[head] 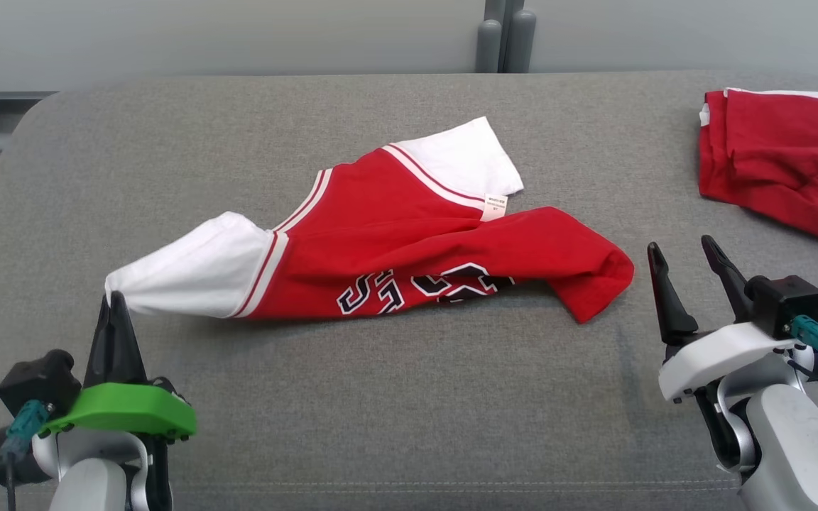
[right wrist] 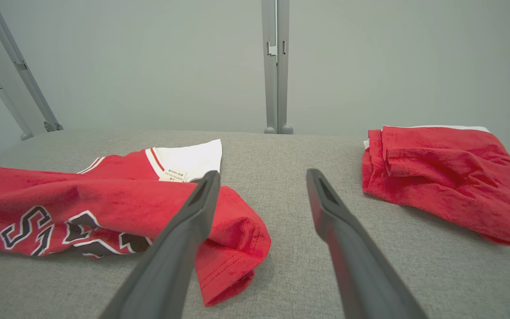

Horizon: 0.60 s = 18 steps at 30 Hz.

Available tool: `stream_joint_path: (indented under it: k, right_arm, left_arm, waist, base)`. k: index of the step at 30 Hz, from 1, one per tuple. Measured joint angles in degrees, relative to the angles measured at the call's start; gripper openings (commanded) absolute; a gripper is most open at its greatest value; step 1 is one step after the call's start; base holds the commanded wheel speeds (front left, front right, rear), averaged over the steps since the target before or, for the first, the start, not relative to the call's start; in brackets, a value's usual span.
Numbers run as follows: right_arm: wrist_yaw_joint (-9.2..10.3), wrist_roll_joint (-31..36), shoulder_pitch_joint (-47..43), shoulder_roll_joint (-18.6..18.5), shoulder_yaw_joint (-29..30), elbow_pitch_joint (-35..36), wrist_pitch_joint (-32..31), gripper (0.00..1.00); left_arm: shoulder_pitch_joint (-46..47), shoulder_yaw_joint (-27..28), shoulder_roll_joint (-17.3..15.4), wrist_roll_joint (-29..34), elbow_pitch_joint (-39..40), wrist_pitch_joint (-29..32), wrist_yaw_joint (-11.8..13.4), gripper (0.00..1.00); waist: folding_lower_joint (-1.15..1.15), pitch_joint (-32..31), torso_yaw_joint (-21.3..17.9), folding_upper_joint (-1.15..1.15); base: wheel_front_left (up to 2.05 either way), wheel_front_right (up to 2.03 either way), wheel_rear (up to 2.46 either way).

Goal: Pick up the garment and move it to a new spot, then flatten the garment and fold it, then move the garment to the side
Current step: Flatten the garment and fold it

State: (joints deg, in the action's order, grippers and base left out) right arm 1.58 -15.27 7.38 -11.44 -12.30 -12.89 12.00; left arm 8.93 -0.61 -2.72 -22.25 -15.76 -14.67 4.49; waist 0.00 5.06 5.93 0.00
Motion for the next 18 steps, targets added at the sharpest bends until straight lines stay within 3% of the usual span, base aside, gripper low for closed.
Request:
stream_joint_path:
  k: [9, 18]
  right_arm:
    - [-3.65, 0.34, 7.69, -3.11, -1.99, -4.72, -4.86, 1.00]
    - [-7.12, -3.97, 16.67, -4.26, -2.56, -15.59, -17.19, 1.00]
  left_arm:
    - [-4.44, -2.34, 0.36, 0.00, 0.75, 0.00, -0.52, 0.00]
    - [-4.03, -7.17, 0.55, 0.92, 2.82, 0.00, -2.53, 0.00]
  waist:
    - [0.00, 1.46, 2.44, 0.00]
    - [0.00, 4.43, 6.66, 0.00]
  base:
    - [0.00, 0.00, 0.00]
    - [0.00, 0.00, 0.00]
